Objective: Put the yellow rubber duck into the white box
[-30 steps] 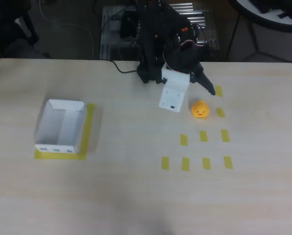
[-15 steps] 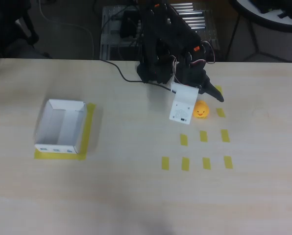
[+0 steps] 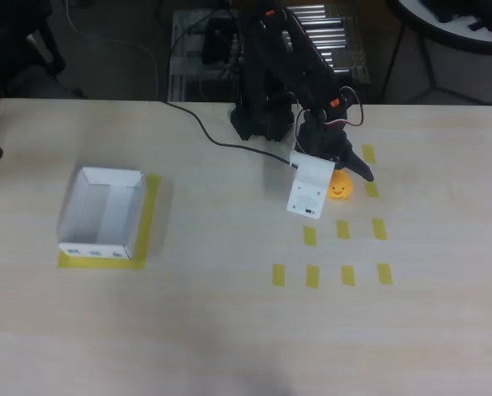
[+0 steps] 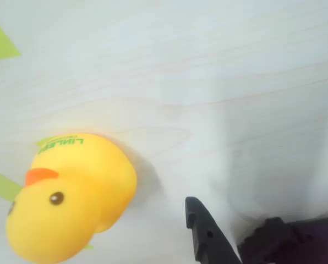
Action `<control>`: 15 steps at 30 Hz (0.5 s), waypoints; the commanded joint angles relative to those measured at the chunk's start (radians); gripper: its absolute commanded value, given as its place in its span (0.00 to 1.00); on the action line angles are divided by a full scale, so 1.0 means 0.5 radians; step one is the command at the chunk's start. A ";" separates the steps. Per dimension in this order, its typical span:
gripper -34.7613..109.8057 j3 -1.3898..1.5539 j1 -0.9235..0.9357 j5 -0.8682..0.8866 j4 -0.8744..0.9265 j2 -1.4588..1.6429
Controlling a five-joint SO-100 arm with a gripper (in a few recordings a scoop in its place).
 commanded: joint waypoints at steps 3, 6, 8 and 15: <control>0.68 0.006 -0.120 0.083 -0.071 -0.028; 0.68 -0.034 -0.126 0.114 -0.110 -0.132; 0.68 -0.040 -0.126 0.120 -0.147 -0.184; 0.68 -0.083 -0.123 0.147 -0.215 -0.270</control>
